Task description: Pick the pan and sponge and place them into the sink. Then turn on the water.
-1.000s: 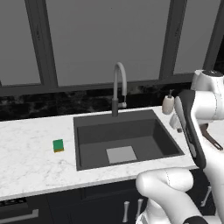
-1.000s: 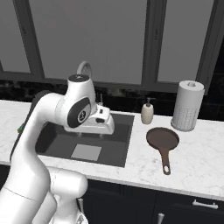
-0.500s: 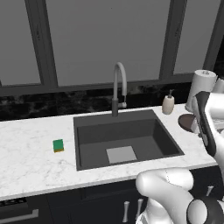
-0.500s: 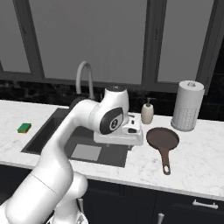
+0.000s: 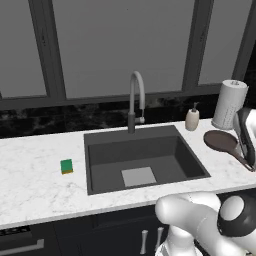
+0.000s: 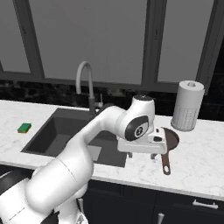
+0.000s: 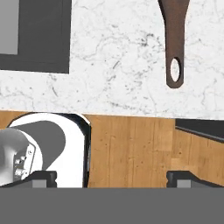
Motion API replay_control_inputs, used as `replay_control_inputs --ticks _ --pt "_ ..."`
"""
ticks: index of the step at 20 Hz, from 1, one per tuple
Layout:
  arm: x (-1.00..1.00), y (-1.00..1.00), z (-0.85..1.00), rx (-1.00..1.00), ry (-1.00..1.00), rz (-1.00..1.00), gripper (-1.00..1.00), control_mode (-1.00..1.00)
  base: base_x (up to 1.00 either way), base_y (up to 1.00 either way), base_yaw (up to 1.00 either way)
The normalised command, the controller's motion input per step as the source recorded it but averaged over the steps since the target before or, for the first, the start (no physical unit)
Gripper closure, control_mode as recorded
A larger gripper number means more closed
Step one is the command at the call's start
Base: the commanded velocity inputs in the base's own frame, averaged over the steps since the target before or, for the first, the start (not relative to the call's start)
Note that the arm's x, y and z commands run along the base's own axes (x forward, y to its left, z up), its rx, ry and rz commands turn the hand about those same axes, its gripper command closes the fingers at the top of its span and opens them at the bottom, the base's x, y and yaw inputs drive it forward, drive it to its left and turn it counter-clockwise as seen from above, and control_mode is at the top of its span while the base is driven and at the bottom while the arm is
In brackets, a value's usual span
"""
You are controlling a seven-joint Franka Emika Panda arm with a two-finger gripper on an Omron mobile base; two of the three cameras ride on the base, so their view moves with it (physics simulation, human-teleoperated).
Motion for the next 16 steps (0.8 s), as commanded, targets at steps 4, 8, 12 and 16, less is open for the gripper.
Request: replay_control_inputs --ticks 4,8,12,16 --pt "0.25 -0.27 -0.16 0.00 0.04 0.00 -1.00 -1.00 0.00 0.00 0.00" --pt "0.26 -0.16 -0.23 0.00 0.00 0.00 -1.00 -1.00 0.00 0.00 0.00" --pt "0.25 -0.18 -0.18 0.00 -0.01 0.03 -1.00 -1.00 0.00 0.00 0.00" --pt "0.21 -0.08 -0.19 0.00 -0.03 0.03 -1.00 -1.00 0.00 0.00 0.00"
